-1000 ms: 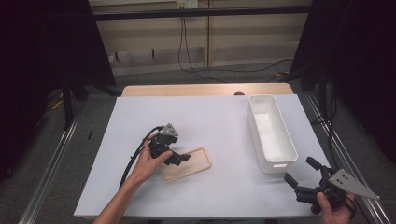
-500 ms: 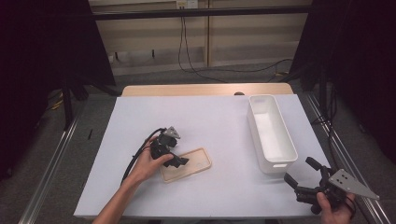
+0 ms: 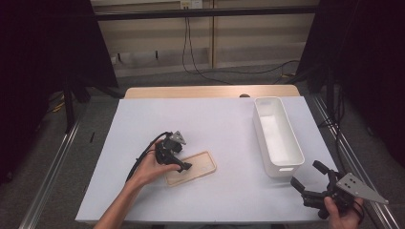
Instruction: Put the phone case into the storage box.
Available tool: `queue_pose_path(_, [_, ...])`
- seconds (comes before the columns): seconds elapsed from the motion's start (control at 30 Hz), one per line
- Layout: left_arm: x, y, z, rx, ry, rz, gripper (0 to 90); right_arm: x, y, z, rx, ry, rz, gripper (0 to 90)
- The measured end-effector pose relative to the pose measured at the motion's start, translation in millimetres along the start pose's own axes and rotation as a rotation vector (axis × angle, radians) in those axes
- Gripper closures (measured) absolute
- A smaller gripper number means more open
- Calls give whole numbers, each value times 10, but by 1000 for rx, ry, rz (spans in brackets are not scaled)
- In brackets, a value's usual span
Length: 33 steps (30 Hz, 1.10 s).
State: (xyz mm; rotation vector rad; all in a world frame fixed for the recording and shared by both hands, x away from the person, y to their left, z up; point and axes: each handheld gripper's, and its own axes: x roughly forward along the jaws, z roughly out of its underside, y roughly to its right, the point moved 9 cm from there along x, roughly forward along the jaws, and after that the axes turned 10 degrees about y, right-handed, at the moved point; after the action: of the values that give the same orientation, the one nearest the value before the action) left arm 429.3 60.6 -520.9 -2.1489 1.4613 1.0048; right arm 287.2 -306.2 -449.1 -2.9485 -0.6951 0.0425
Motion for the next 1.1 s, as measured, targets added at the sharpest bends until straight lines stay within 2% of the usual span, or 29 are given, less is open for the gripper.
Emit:
queue_pose_path(0.1, [-6, -7, -8, -9, 5, 2, 289, 2, 0, 3, 3, -2, 1, 2])
queue_pose_path(0.17, [-21, -12, -12, -1, -5, 14, 391, 4, -3, 5, 1, -4, -1, 2])
queue_pose_path(0.23, [-27, -16, -17, 5, -13, 23, 445, 4, -2, 5, 2, -4, 0, 2])
queue_pose_path(0.47, [-30, 10, -34, 0, -25, 51, 536, 1, -2, 6, 2, -4, -1, 2])
queue_pose_path(0.7, [-41, 6, -31, -9, -29, 87, 687, 2, -2, 6, 3, -4, -1, 2])
queue_pose_path(0.8, [-41, 13, -30, -18, -28, 91, 718, 4, -1, 9, 2, -6, -3, 2])
queue_pose_path(1.1, [-39, 15, -39, -25, -49, 90, 724, 4, -2, 13, -2, -8, -6, 2])
